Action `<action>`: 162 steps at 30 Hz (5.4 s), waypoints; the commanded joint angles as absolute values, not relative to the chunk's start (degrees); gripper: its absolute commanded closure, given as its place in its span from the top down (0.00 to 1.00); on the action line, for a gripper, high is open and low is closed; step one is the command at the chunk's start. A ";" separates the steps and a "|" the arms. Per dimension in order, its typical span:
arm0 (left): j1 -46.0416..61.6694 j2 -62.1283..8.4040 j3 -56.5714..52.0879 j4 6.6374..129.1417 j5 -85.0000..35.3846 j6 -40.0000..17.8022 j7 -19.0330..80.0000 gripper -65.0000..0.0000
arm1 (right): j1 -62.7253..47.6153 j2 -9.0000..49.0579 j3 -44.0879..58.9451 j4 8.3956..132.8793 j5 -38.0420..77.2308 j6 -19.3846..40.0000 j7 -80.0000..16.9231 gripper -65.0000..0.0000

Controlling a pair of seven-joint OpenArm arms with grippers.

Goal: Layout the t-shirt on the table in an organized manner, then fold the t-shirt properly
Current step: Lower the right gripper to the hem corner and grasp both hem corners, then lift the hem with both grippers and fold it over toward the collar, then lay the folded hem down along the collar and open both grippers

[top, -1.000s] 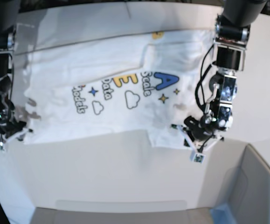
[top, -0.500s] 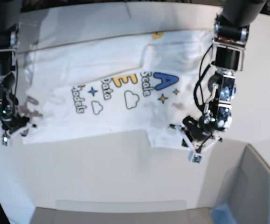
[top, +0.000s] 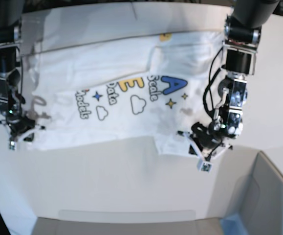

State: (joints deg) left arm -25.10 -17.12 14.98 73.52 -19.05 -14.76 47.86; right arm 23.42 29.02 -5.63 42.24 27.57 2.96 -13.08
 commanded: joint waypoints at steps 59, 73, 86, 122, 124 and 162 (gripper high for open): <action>-27.21 -17.89 10.24 74.33 -19.12 -14.90 45.05 0.00 | 19.12 29.85 2.15 58.07 27.12 3.56 -20.26 0.00; -16.31 -17.89 1.54 96.84 -19.21 -14.90 56.04 0.00 | 14.11 31.08 2.59 65.27 27.30 3.65 -20.26 0.00; -5.32 -17.80 1.10 109.05 -19.21 -14.90 57.45 0.00 | 8.22 29.93 13.49 70.29 27.21 3.65 -20.26 0.00; 10.51 -17.63 -3.82 117.67 -19.47 -14.90 62.20 0.00 | -1.36 29.76 20.62 84.35 27.47 3.65 -28.26 0.00; 11.30 -17.63 -3.82 117.67 -19.47 -14.90 62.02 0.00 | -1.80 29.76 20.62 84.79 27.47 3.65 -28.26 0.00; 27.03 -27.03 -18.77 117.67 -65.36 -14.64 62.02 0.00 | -9.98 28.97 33.27 92.97 32.75 3.74 -36.79 0.00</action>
